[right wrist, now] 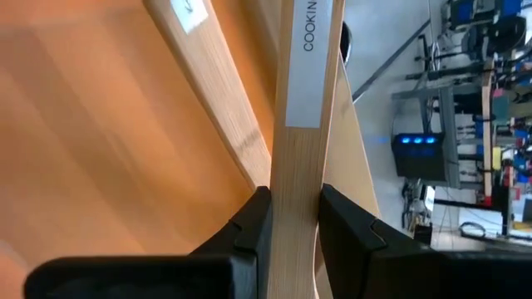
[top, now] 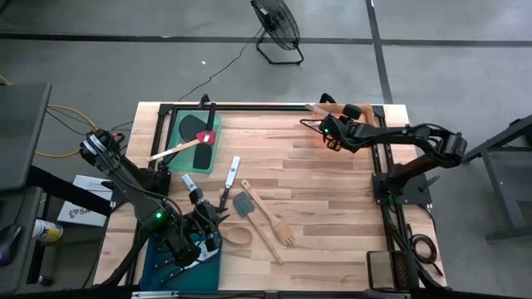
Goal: Pick & Place Kitchen Items
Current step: Put the brown wooden serving spoon into the orange bin, then put the black knife into the blue bin
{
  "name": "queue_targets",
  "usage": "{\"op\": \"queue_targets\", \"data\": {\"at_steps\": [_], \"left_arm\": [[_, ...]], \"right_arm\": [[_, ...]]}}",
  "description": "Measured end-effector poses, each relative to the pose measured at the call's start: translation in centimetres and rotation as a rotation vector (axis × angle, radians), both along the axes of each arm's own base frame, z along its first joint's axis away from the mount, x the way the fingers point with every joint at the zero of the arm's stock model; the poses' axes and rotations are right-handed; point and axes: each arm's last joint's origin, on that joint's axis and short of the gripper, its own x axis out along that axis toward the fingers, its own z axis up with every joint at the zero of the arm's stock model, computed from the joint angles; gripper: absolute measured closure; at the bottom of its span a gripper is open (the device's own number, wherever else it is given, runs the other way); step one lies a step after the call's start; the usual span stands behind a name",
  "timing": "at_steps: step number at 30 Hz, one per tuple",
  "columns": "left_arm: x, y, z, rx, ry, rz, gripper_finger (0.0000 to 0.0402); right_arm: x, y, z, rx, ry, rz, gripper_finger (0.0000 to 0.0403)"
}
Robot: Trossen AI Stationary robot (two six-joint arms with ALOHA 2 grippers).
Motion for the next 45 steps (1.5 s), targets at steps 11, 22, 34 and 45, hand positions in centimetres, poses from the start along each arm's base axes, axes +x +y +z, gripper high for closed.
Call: {"op": "queue_targets", "data": {"at_steps": [11,22,34,45], "left_arm": [[0.0,0.0,0.0,-0.001,-0.001,0.000,0.0319],[0.0,0.0,0.0,-0.004,-0.004,0.000,0.0319],[0.0,0.0,0.0,-0.004,-0.003,0.000,0.0319],[0.0,0.0,0.0,-0.002,-0.003,0.000,0.0319]], "right_arm": [[-0.9,-0.5,-0.2,0.026,0.027,-0.050,0.0311],[-1.2,-0.3,-0.4,0.043,0.007,-0.104,0.0305],[-1.3,-0.3,-0.4,0.039,0.005,-0.117,0.0252],[-1.5,0.8,2.1,0.045,-0.188,-0.093,0.0202]]}}
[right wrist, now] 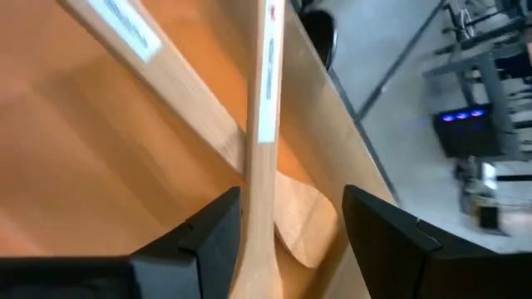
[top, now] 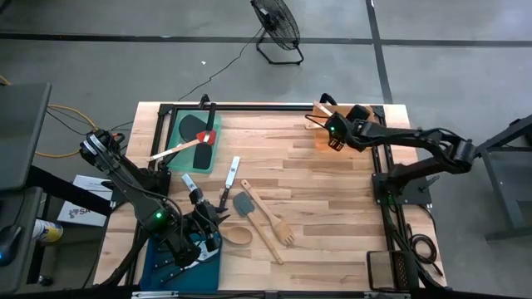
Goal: Pick & Place Kitchen Items
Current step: Put the black knife into the blue bin
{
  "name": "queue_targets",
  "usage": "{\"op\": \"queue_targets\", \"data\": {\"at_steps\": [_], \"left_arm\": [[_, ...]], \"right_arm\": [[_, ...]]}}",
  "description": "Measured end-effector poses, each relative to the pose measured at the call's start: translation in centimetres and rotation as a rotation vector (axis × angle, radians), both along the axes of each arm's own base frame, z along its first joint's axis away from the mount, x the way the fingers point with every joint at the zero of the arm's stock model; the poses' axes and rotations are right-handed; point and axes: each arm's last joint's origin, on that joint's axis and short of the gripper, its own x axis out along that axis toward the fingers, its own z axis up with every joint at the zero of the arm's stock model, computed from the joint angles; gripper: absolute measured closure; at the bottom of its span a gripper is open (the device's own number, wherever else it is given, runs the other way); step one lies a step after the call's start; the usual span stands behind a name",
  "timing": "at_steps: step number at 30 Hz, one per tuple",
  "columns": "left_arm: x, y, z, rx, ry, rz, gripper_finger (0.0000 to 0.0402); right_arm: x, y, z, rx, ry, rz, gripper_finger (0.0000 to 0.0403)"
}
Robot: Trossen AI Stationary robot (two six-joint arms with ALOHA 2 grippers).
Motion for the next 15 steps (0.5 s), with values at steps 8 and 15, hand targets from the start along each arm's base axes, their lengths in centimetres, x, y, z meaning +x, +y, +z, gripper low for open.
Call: {"op": "queue_targets", "data": {"at_steps": [8,15], "left_arm": [[0.1,0.0,0.1,0.027,-0.020,0.004,0.0319],[0.2,0.0,0.3,0.039,-0.053,0.025,0.0319]], "right_arm": [[-1.1,2.1,3.5,0.081,-0.316,0.075,0.0202],[-1.0,4.1,5.5,0.299,-0.638,0.233,0.0204]]}}
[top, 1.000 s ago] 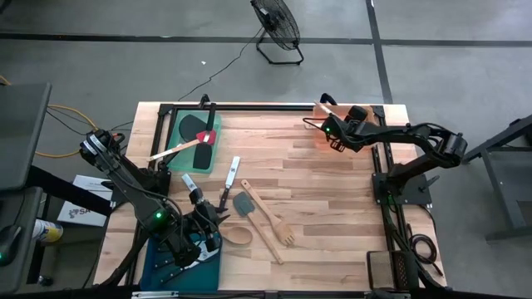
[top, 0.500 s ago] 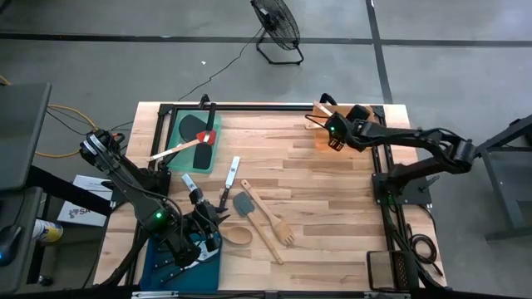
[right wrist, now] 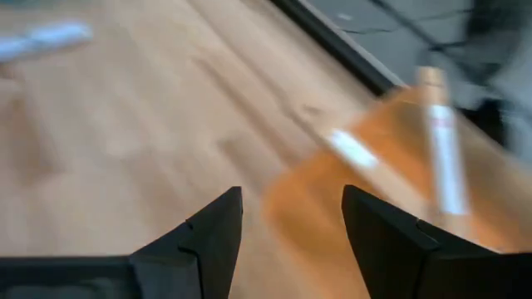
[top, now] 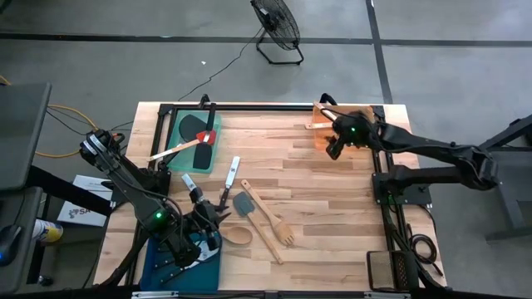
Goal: Pick & Place Kitchen Items
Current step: Put the black knife into the blue bin
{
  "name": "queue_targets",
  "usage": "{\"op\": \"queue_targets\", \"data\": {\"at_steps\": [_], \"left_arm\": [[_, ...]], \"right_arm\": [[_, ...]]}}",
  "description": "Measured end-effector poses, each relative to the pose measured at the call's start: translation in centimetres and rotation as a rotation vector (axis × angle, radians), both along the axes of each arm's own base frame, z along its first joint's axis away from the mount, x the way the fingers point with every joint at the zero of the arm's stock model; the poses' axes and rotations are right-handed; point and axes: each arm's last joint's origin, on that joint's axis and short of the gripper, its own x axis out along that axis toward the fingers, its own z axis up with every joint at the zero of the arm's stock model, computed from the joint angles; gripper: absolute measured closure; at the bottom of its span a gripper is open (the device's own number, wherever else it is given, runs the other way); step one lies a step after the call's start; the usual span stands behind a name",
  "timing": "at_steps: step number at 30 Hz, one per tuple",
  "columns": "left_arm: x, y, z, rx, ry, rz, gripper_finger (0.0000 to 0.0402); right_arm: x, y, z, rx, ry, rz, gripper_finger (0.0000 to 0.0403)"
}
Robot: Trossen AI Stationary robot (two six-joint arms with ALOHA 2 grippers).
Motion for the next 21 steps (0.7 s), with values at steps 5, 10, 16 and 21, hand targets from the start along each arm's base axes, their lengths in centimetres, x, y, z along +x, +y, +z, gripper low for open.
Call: {"op": "queue_targets", "data": {"at_steps": [5,10,16,21], "left_arm": [[0.8,0.9,-0.1,-0.021,0.019,0.029,0.0319],[2.5,3.7,-0.6,-0.140,0.133,0.098,0.0319],[3.3,7.0,-1.5,-0.202,0.402,0.091,0.0319],[2.9,7.6,-1.9,-0.134,0.604,-0.101,0.0319]], "right_arm": [[0.7,1.5,0.6,0.114,-0.129,0.098,0.0207],[1.5,3.5,0.8,0.210,-0.178,0.181,0.0207],[2.1,6.5,0.6,0.275,-0.164,0.288,0.0207],[2.3,8.9,0.6,0.292,-0.144,0.401,0.0207]]}}
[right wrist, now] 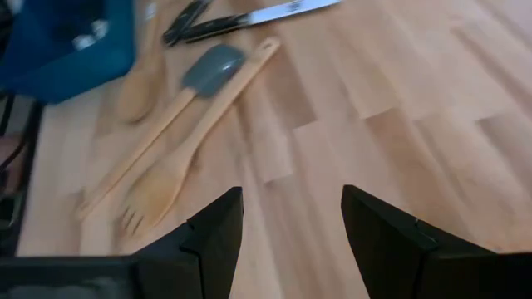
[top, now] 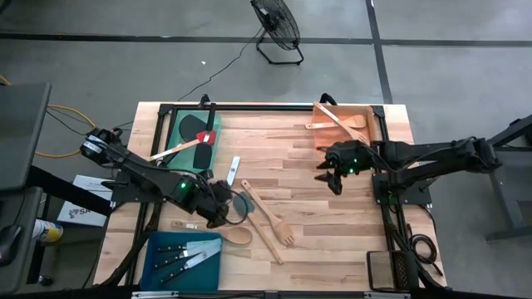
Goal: Pick & Place Kitchen Items
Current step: Put the black knife into the blue bin
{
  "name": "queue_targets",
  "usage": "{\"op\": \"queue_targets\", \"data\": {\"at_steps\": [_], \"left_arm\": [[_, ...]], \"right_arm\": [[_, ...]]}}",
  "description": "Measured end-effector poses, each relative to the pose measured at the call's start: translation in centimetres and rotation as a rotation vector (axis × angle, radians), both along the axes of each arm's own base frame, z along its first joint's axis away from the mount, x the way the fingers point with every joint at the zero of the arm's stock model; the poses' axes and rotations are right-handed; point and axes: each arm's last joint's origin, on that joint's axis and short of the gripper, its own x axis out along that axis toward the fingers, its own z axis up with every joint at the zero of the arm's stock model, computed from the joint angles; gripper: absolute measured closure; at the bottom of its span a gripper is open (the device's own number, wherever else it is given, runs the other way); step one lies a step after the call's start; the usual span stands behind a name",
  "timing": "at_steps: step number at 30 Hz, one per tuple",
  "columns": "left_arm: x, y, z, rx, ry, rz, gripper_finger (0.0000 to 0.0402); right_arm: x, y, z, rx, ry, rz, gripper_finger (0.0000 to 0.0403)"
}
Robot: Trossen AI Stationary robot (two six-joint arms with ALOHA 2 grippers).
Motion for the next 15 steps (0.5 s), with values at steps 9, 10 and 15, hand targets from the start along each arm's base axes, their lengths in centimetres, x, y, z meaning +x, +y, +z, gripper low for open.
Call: {"op": "queue_targets", "data": {"at_steps": [9,10,15], "left_arm": [[-1.0,-0.2,-1.6,0.005,0.214,-0.391,0.0319],[-1.2,-0.2,-2.0,-0.001,0.237,-0.424,0.0319],[-2.2,0.2,-4.1,-0.022,0.334,-0.466,0.0296]], "right_arm": [[-0.1,2.5,0.0,-0.046,-0.002,0.054,0.0207],[-0.1,2.7,0.0,-0.045,-0.003,0.053,0.0207],[-0.2,3.5,0.0,-0.021,-0.003,0.072,0.0207]]}}
